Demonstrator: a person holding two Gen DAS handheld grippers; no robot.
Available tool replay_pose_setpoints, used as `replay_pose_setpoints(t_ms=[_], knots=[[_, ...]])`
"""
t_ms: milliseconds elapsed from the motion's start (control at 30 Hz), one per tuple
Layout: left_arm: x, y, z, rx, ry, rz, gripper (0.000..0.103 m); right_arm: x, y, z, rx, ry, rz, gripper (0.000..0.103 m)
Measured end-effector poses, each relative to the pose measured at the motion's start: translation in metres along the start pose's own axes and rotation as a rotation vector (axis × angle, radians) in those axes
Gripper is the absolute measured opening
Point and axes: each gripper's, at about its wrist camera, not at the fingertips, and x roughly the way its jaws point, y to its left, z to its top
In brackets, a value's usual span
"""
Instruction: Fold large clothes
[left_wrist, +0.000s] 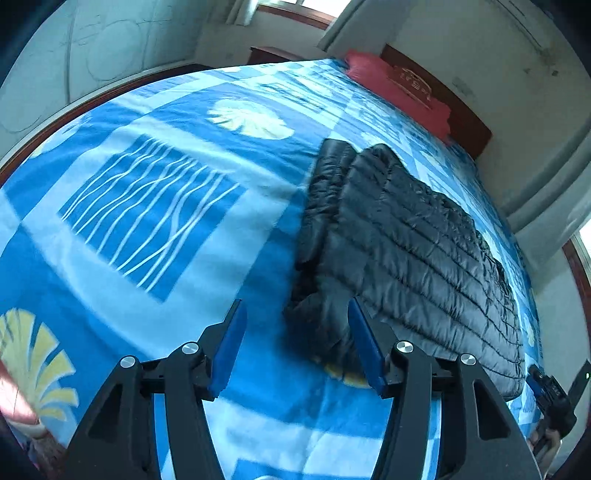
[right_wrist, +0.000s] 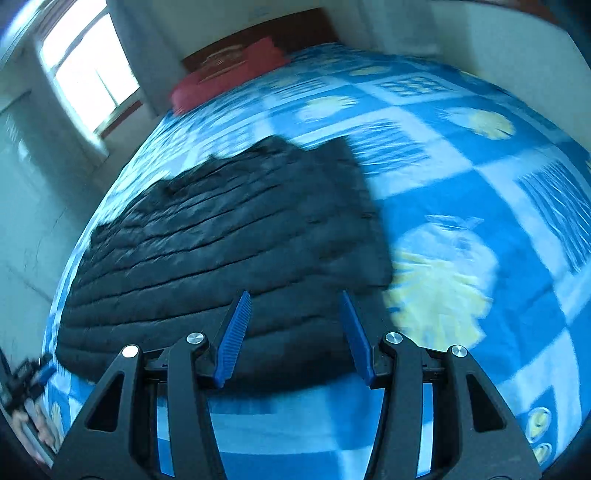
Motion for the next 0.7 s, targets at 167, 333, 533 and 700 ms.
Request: replay_pose_setpoints(t_ms=[167,333,533,700], knots=[[0.019,-0.015,0.019,0.050,0.026,0.002,0.059,0.030,0.071,0.015,-0.125,0.035,0.061,0.048],[0.038,-0.026,0.042,0.085,0.043,0.026,0.059,0.063,0.127,0.035,-0.199,0.062,0.091,0.036],[0.055,-0.032,0.065,0.097,0.053,0.042,0.060,0.095,0.166,0.046,-0.229,0.071,0.082,0.036],[0.072,-0.035,0.077,0.097,0.074,0.048,0.060,0.128,0.178,0.038,-0.257,0.115,0.029,0.036]])
